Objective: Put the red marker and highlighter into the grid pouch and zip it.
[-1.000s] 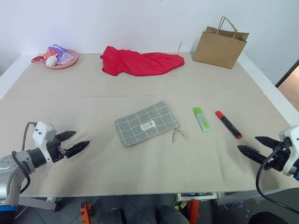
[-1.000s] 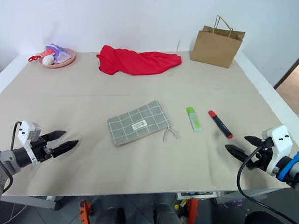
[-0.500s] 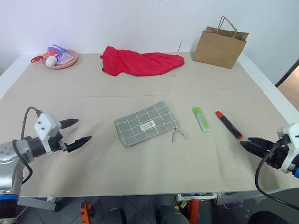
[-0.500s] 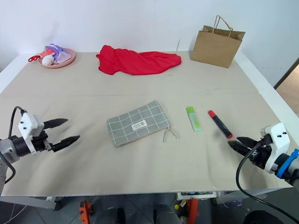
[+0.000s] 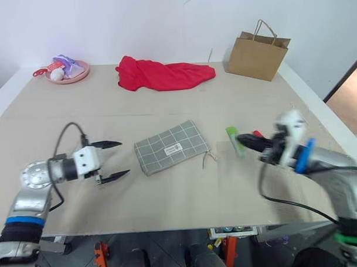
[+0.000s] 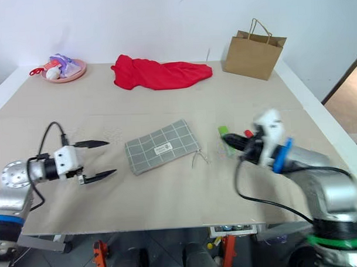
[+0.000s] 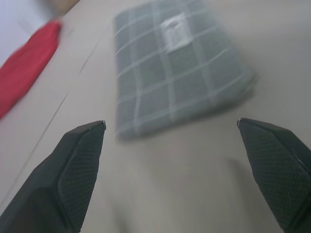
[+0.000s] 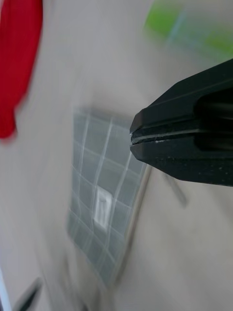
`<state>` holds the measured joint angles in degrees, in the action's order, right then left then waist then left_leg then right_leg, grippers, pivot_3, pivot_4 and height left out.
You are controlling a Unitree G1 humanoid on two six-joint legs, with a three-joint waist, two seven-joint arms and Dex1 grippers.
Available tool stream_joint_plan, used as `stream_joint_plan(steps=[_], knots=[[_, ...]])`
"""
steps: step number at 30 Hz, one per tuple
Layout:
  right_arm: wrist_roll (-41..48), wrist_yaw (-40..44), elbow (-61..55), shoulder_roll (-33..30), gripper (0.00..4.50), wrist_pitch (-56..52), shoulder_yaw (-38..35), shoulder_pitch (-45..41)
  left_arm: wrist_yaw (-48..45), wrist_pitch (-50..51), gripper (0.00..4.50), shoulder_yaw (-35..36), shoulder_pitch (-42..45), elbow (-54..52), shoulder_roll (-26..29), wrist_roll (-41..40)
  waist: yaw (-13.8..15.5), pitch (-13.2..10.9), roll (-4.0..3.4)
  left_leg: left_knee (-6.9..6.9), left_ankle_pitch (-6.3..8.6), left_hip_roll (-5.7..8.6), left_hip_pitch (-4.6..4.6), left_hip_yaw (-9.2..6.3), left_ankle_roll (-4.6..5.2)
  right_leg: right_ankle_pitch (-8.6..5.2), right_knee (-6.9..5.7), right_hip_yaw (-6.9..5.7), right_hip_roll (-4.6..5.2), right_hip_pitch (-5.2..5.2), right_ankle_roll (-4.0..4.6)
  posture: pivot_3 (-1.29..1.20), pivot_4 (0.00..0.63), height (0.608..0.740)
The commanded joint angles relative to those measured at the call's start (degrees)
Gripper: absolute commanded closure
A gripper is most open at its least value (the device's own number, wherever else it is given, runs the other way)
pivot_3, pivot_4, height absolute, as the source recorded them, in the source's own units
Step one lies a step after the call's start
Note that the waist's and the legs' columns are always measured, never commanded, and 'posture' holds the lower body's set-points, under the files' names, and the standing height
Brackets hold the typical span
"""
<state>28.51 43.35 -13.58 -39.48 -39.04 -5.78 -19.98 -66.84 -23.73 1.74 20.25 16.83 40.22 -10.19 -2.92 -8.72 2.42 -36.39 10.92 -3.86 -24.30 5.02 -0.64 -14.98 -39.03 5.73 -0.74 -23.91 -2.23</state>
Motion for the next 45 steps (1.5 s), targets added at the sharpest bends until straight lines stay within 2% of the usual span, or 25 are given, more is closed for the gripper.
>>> stream_joint_plan(steps=[1, 3, 8, 14, 20, 26, 38, 45], knots=[[-13.3, -3.8, 12.0, 4.1, 4.41, 5.9, 12.6, -10.4, -0.7, -1.5, 0.00, -1.2, 3.7, 1.6, -1.6, -1.2, 0.2, 0.0, -0.03, 0.00, 0.00, -0.01, -0.04, 0.06, 0.00, 0.00, 0.00, 0.01, 0.02, -0.06, 0.02, 0.00, 0.150, 0.740], [-16.0, -3.6, 16.4, 6.4, 4.41, 8.0, 15.6, -14.0, -0.9, -2.0, 0.00, -1.9, 4.6, 2.5, -2.2, -1.1, 0.4, 0.0, -0.03, -0.04, -0.01, 0.07, -0.31, 0.07, 0.00, 0.17, -0.02, 0.03, 0.05, -0.26, 0.27, 0.00, 0.150, 0.740], [-20.1, -3.2, 25.3, 11.4, 4.41, 12.3, 19.1, -19.3, -1.9, -2.4, 0.00, -2.5, 5.6, 3.9, -2.9, -1.4, 0.4, 0.0, -0.04, -0.07, 0.04, 0.12, -0.75, -0.01, 0.01, 0.14, -0.02, -0.02, 0.07, -0.62, 0.23, 0.00, 0.150, 0.740], [-28.8, -1.9, 31.4, 10.2, 4.41, 18.0, 25.8, -20.1, -2.7, -2.9, 0.00, -3.1, 6.2, 4.3, -3.1, -1.4, 0.4, 0.0, -0.06, -0.06, 0.06, 0.12, -0.82, -0.07, 0.01, 0.14, -0.01, -0.12, 0.09, -0.67, 0.25, 0.00, 0.150, 0.740], [-24.5, -0.3, 31.4, 11.2, 4.41, 15.9, 18.9, -24.5, -3.8, -2.4, 0.00, -4.0, 6.1, 3.0, -3.5, -1.9, 0.4, 0.0, -0.07, -0.19, -0.09, 0.10, -0.63, -0.11, 0.03, 0.27, -0.05, -0.17, 0.08, -0.42, 0.26, 0.00, 0.150, 0.740], [-26.0, 1.8, 29.9, 11.1, 4.41, 14.9, 20.2, -22.1, -4.3, -2.9, 0.00, -6.3, 6.4, 1.1, -4.6, -1.1, 0.4, 0.0, -0.08, -0.17, -0.10, 0.09, -0.66, -0.12, 0.04, 0.27, -0.05, -0.17, 0.06, -0.45, 0.26, 0.00, 0.150, 0.740], [-28.0, -0.4, 30.6, 12.5, 4.41, 15.3, 19.6, -21.2, -4.2, -12.1, 0.00, -10.4, 10.0, 10.0, -5.5, 4.1, 0.3, 0.0, -0.13, -0.18, -0.10, 0.10, -0.68, -0.16, 0.05, 0.28, -0.06, -0.20, 0.04, -0.47, 0.28, 0.00, 0.150, 0.740], [-28.3, -0.3, 31.1, 12.7, 4.41, 15.8, 19.5, -21.8, -1.9, -19.6, 0.00, -12.9, 15.0, 18.0, -9.9, 7.3, 0.4, 0.0, -0.14, -0.19, -0.10, 0.13, -0.70, -0.16, 0.05, 0.27, -0.06, -0.19, 0.06, -0.46, 0.26, 0.00, 0.150, 0.740]])
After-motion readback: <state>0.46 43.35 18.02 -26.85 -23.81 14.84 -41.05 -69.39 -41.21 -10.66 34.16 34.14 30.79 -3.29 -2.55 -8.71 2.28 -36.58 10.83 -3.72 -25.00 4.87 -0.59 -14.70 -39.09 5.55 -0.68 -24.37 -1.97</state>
